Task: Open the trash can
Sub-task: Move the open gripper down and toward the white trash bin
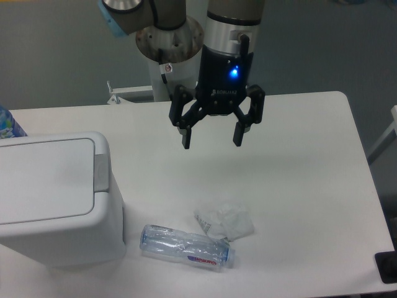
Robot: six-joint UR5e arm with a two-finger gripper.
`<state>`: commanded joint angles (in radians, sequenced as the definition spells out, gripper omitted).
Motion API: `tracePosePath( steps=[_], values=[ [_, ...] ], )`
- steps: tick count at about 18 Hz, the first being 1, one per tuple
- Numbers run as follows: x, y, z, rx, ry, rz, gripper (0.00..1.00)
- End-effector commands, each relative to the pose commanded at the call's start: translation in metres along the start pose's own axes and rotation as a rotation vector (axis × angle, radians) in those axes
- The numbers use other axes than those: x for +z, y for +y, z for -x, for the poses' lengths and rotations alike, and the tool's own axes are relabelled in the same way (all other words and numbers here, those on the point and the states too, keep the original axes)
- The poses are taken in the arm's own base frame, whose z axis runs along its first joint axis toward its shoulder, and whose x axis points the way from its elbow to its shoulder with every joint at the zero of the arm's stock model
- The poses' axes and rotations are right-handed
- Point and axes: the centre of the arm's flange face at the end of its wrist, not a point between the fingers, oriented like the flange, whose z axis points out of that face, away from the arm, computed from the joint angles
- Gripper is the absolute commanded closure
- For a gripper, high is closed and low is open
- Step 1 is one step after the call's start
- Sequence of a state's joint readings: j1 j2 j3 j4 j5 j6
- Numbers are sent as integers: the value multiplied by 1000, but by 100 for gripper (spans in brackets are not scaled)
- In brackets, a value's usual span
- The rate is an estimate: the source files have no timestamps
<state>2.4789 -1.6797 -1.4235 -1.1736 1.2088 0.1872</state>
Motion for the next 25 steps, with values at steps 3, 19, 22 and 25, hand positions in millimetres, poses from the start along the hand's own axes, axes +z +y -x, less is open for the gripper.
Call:
tracePosePath(
  steps=[3, 19, 22, 25],
  values=[
    [-1, 2, -4, 3, 0, 0, 0],
    [16, 2, -3, 10, 7, 26, 0],
    [23, 2, -10, 20, 13, 37, 0],
    [27, 2, -10, 18, 15, 41, 0]
  ],
)
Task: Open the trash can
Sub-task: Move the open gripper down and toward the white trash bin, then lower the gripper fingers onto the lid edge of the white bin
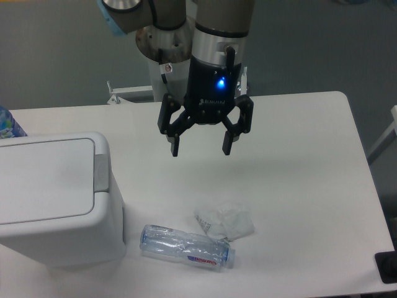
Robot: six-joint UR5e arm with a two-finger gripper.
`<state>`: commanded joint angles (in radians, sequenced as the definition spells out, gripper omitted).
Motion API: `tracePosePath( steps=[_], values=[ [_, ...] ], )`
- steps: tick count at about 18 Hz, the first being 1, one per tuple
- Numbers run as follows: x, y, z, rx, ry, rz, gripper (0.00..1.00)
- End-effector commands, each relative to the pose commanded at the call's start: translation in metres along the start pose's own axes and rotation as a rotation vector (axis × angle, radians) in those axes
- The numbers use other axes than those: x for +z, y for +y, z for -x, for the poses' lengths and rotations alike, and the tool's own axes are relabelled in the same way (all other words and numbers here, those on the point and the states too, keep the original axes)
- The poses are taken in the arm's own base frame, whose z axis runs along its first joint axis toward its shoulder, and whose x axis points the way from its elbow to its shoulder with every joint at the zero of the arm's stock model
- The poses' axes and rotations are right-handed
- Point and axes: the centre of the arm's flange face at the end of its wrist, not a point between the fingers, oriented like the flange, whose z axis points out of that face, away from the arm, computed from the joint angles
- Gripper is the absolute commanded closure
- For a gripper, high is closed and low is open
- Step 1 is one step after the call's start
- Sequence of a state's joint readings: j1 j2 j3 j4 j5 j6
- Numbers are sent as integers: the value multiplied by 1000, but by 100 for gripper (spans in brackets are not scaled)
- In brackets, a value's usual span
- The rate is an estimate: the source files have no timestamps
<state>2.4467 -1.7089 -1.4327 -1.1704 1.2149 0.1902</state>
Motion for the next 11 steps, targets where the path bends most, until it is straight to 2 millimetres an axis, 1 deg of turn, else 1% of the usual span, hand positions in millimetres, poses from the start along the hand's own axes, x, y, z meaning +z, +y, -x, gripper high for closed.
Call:
tracePosePath(
  steps=[6, 7, 11],
  values=[
    [3, 1, -4, 4, 2, 5, 0],
    [5, 0, -3, 3, 3, 8, 0],
    [13, 3, -10, 11, 11, 21, 0]
  ],
)
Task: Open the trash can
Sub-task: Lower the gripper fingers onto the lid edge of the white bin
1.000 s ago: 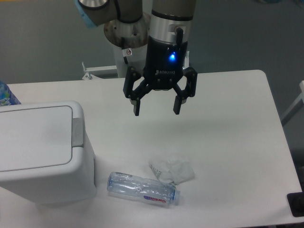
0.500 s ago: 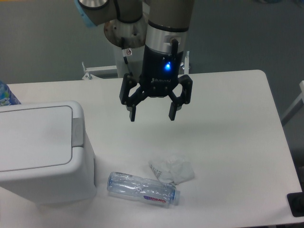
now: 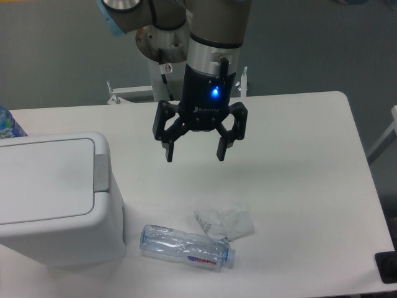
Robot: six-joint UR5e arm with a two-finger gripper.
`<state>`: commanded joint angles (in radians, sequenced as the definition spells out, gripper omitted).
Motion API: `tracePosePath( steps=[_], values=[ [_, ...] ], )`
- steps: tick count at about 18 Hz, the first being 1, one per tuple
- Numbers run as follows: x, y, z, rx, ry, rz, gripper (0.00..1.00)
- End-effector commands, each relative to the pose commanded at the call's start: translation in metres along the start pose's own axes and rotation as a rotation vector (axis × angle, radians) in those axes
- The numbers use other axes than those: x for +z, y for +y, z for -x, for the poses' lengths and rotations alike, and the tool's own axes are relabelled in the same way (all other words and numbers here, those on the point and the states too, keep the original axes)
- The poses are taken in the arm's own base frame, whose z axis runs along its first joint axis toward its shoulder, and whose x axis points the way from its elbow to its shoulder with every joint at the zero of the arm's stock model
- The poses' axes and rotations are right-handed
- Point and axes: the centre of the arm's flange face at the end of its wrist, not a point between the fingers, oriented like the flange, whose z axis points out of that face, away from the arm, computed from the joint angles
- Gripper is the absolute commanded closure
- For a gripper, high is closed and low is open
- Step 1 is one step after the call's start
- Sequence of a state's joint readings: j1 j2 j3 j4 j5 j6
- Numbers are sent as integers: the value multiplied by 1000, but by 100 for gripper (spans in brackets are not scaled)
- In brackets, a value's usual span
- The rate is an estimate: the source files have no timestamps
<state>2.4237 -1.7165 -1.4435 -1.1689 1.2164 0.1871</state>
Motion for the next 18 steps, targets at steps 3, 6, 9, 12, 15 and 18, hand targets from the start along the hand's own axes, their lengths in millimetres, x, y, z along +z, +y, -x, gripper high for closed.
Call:
tracePosePath(
  steps=[3, 6, 9, 12, 15, 18],
  values=[
    [15, 4, -16, 21, 18, 27, 0],
    [24, 9, -34, 22, 32, 47, 0],
    [33, 11, -45, 30, 42, 61, 0],
    [42, 13, -56, 27, 52, 77, 0],
    [46, 14, -64, 23, 58, 84, 0],
    [48, 15, -70, 31, 64, 88, 0]
  ],
)
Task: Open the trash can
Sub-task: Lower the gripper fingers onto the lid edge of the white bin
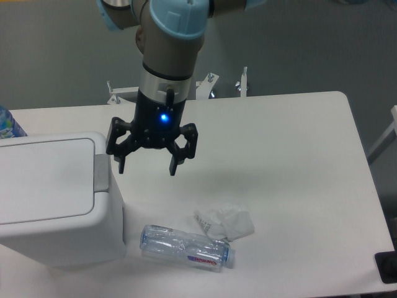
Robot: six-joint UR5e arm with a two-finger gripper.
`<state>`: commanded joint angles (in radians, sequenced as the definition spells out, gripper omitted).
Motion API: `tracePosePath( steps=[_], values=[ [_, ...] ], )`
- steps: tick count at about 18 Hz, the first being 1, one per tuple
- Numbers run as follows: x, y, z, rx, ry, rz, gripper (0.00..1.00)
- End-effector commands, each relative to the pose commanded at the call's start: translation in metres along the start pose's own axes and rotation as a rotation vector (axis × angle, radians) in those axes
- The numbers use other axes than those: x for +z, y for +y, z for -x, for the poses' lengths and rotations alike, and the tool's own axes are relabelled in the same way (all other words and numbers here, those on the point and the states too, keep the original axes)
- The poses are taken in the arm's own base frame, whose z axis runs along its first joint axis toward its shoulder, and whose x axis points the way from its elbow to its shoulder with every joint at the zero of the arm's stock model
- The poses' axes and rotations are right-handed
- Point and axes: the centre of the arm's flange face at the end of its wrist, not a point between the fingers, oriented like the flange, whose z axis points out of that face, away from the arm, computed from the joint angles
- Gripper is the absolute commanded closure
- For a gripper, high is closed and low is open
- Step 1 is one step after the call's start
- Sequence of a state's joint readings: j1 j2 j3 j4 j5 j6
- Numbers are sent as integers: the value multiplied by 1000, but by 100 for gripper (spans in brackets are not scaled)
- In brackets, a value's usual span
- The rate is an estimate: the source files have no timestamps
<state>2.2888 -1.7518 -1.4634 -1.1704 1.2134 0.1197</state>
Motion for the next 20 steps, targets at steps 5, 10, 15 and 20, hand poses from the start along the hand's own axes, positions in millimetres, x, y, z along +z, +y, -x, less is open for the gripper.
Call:
tracePosePath(
  steps=[5, 10, 15, 20],
  values=[
    [8, 1, -7, -5, 5, 15, 0],
    [13, 2, -10, 1, 7, 21, 0],
    [15, 1, -9, 2, 7, 24, 0],
    [16, 1, -8, 1, 7, 26, 0]
  ],
)
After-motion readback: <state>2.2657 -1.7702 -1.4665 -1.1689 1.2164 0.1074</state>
